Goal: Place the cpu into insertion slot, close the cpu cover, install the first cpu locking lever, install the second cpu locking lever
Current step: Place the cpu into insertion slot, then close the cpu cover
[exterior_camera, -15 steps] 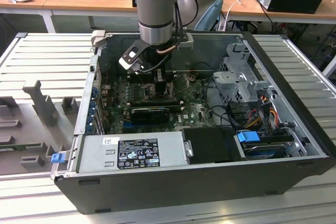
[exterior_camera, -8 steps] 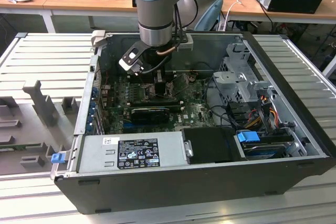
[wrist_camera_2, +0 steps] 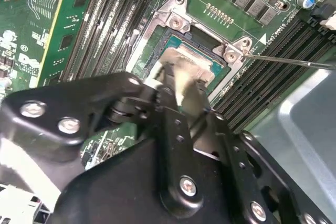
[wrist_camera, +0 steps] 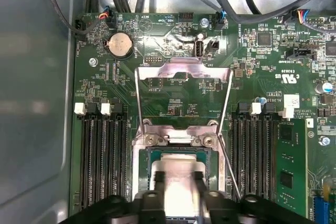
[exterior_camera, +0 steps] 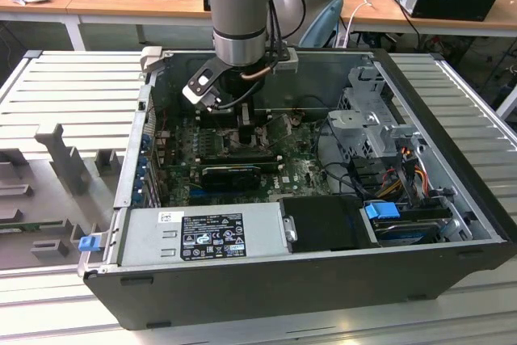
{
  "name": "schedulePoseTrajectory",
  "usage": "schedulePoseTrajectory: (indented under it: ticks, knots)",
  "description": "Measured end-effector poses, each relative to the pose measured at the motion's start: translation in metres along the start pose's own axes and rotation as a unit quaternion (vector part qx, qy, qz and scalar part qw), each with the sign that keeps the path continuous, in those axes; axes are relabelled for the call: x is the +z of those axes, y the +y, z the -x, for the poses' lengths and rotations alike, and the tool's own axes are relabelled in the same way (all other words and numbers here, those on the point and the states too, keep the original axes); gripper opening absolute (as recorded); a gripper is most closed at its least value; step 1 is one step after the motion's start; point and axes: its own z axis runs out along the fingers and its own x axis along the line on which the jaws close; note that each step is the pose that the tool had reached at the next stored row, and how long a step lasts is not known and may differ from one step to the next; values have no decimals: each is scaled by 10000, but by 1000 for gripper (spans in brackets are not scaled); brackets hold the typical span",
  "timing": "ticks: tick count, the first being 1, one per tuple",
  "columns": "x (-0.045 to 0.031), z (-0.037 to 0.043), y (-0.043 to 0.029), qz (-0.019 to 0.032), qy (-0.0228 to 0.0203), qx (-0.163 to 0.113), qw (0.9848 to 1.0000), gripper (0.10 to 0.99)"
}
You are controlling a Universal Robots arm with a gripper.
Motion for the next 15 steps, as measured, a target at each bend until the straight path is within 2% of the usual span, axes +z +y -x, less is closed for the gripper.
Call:
schedulePoseTrajectory:
  ticks: [1, 2, 3, 4, 9, 15]
  knots:
    - [-11, 0, 1, 0, 0, 0, 10000, 282]
    - [-21, 0, 2, 0, 0, 0, 10000, 282]
    - [-35, -1, 3, 0, 0, 0, 10000, 161]
    - [-64, -1, 5, 0, 0, 0, 10000, 106]
    - [-157, -2, 12, 0, 0, 0, 10000, 106]
    - [-218, -3, 18, 0, -2, 0, 10000, 106]
